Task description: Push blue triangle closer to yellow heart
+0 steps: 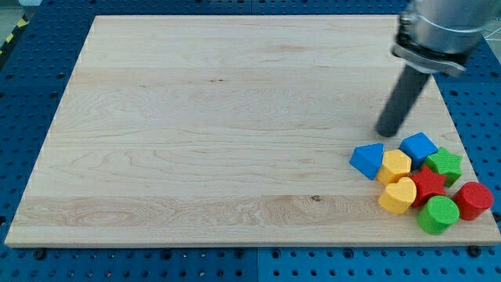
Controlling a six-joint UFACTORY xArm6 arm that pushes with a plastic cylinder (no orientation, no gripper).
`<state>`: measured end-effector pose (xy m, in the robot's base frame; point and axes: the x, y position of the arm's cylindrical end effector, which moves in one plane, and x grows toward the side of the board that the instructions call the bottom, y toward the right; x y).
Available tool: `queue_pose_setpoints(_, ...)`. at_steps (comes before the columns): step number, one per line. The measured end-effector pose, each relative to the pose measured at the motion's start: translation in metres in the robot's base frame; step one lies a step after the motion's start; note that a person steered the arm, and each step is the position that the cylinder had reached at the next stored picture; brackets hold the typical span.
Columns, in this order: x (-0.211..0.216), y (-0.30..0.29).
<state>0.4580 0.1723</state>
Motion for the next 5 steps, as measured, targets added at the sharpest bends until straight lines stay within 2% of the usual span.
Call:
queue_pose_setpoints(1, -0.004, -0.054)
queue_pose_setpoints(2, 0.002, -0.081)
queue_pose_setpoints(5, 0.046, -0.065)
